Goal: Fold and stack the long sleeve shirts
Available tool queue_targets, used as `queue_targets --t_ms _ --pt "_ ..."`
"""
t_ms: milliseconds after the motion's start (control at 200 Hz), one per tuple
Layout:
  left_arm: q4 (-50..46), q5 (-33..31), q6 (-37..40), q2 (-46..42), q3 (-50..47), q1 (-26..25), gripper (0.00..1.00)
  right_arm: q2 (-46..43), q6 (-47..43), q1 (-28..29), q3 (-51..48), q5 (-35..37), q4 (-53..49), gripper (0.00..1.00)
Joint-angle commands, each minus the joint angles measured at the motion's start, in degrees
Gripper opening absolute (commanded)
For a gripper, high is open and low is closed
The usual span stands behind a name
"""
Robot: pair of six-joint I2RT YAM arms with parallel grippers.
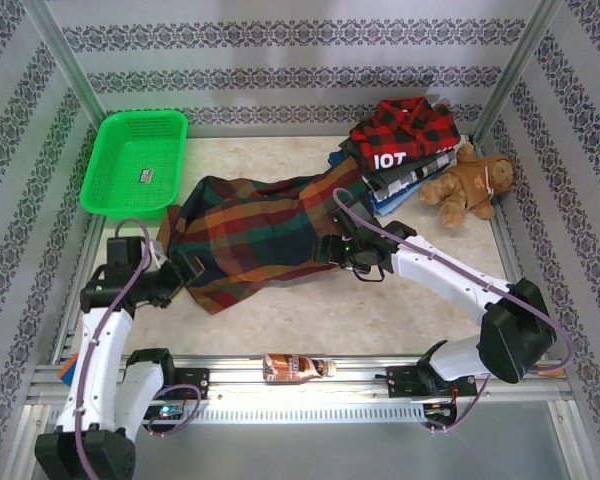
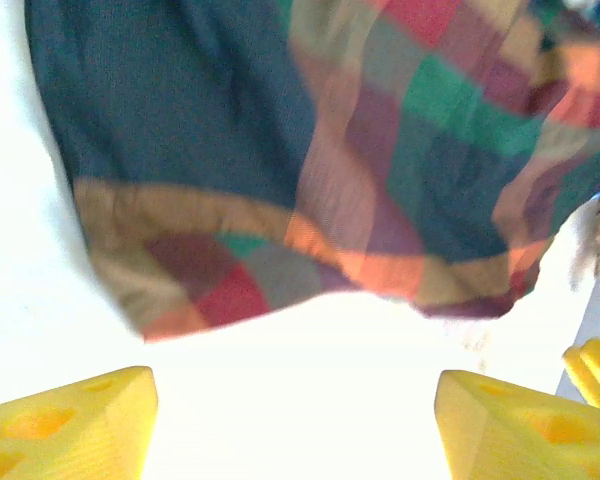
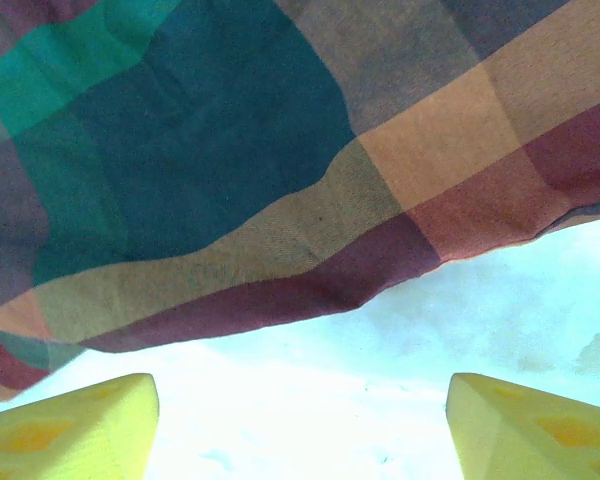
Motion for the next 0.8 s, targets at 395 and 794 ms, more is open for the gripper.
queue_targets --t_ms 395,794 --pt "18.2 -14.6 -15.1 18.8 -8.5 -20.0 0.65 1.3 -7.9 0.2 -0.6 -5.7 0.6 0.8" --pt "28.4 -15.8 -12.5 33.1 -5.8 -20.0 0.27 -1.5 -6.9 -0.7 -4.5 -5.2 3.6 0.8"
